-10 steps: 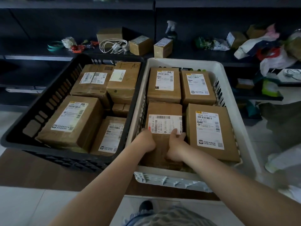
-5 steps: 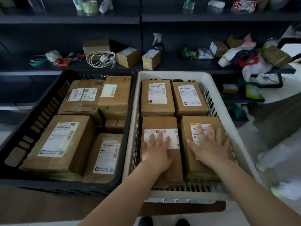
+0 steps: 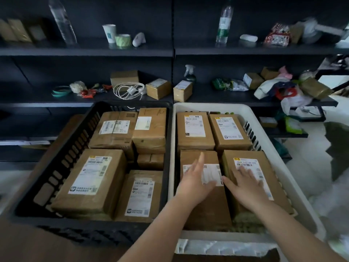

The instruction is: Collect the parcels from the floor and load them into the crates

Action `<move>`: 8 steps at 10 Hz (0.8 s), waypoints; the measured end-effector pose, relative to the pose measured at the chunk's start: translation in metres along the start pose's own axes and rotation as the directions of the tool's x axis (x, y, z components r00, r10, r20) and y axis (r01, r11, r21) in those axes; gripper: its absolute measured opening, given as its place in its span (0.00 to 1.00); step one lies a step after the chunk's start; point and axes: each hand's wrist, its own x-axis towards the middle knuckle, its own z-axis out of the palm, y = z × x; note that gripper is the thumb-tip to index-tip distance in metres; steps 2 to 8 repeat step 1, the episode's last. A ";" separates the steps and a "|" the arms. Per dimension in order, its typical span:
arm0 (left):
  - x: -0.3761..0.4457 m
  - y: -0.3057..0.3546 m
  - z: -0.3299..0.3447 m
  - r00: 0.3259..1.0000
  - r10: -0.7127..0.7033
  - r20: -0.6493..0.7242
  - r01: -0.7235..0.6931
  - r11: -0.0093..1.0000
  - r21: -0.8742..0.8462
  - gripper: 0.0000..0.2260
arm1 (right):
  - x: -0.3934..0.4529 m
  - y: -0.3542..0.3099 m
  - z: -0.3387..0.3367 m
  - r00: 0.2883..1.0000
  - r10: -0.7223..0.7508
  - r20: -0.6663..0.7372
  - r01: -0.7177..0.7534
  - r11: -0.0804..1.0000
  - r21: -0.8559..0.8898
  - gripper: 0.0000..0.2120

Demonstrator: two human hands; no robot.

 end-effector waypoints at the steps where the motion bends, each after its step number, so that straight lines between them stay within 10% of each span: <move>1: -0.024 0.001 -0.028 0.985 -0.005 -0.172 -0.038 0.969 -0.244 0.27 | -0.015 -0.015 -0.006 0.983 -0.087 -0.161 0.129 0.955 0.267 0.26; 8: -0.024 0.001 -0.028 0.985 -0.005 -0.172 -0.038 0.969 -0.244 0.27 | -0.015 -0.015 -0.006 0.983 -0.087 -0.161 0.129 0.955 0.267 0.26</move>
